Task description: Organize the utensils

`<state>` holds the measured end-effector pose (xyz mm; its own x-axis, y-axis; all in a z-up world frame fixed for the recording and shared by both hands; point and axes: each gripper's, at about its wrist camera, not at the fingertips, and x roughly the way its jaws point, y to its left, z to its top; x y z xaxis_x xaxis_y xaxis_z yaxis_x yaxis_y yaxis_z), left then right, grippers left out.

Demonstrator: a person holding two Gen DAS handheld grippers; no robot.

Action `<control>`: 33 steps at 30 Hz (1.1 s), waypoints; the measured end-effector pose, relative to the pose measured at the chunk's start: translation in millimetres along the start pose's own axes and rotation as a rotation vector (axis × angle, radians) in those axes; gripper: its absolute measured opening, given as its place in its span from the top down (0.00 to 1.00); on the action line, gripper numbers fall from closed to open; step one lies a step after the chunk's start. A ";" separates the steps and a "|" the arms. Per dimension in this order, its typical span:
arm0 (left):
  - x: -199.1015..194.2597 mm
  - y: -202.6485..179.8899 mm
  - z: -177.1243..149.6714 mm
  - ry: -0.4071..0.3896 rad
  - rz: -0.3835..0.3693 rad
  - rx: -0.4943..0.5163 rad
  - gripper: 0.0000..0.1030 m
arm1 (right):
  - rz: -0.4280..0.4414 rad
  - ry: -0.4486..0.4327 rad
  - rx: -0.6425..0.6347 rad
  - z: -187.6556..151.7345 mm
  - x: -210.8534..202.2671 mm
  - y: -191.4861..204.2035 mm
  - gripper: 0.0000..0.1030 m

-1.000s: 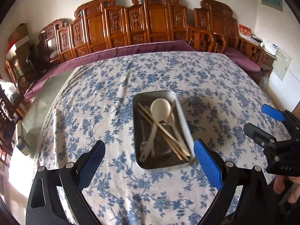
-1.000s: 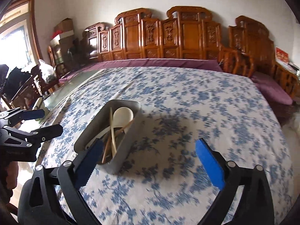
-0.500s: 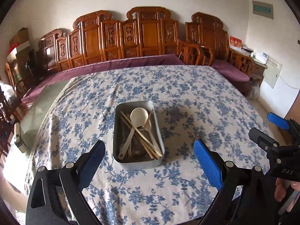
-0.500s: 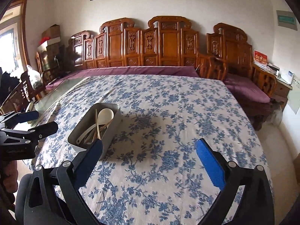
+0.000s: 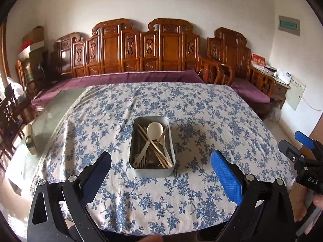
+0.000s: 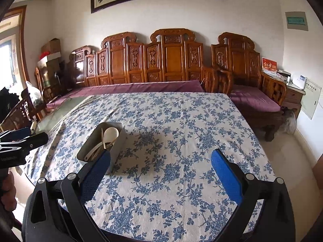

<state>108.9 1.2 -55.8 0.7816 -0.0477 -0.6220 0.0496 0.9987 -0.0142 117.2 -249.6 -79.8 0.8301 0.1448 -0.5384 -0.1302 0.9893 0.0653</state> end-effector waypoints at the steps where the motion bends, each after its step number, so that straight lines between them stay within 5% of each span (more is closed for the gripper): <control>1: -3.8 -1.2 0.8 -0.006 -0.001 0.004 0.08 | 0.002 -0.004 0.003 0.8 -3.3 -0.2 0.03; 20: -102.7 -22.1 37.5 -0.215 0.020 0.020 0.08 | 0.003 -0.237 -0.019 48.5 -95.8 18.4 0.03; 33: -117.0 -23.7 34.3 -0.240 0.029 0.027 0.08 | -0.006 -0.285 -0.025 53.3 -118.3 21.5 0.03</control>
<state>37.7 -17.5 44.2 0.9079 -0.0260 -0.4183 0.0395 0.9989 0.0237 45.0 -244.7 30.1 0.9492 0.1414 -0.2810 -0.1355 0.9899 0.0406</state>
